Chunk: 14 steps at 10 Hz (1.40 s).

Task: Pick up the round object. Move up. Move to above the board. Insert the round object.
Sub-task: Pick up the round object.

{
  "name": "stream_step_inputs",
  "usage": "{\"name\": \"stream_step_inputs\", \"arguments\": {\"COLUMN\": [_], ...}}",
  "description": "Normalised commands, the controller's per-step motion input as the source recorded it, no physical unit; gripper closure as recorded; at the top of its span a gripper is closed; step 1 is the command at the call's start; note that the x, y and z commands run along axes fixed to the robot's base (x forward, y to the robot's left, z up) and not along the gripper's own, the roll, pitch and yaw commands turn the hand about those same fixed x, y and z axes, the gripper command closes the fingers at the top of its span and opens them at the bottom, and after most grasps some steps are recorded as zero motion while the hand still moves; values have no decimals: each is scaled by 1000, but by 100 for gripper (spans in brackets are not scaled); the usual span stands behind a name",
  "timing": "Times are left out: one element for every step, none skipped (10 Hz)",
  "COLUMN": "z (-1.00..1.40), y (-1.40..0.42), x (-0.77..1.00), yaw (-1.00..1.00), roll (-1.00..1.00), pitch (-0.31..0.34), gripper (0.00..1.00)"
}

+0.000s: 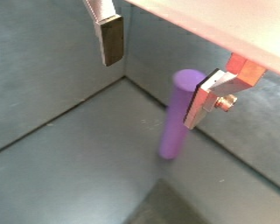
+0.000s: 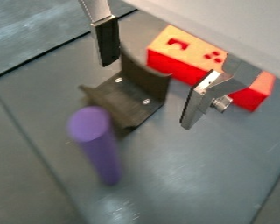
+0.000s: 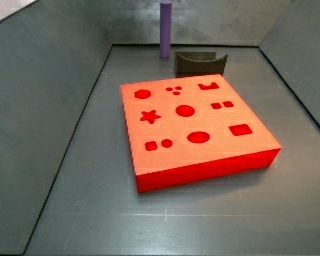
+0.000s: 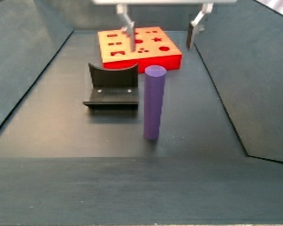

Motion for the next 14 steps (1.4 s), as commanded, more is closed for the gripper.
{"name": "stream_step_inputs", "arguments": {"z": [-137, -160, -351, -457, -451, -449, -289, -103, -89, -140, -149, -31, 0, -23], "y": [657, 660, 606, 517, 377, 223, 0, -111, -157, -157, -100, -17, 0, 0], "x": [483, 206, -3, -174, 0, 3, 97, 189, 137, 109, 60, 0, -3, -14], "yaw": [-6, -54, -131, -194, -163, -157, -80, -11, 0, 0, 0, 0, 0, 0], "roll": [-276, -303, -263, -183, -233, -171, -124, -23, 0, 0, 56, 4, -34, -44], "pitch": [19, 0, -31, -20, -20, 0, 0, 1, 0, 0, 0, 0, -53, -59], "gripper": [0, 0, 0, 0, 0, 0, 0, 0, 0, 0, 0, 0, 0, 0]}}
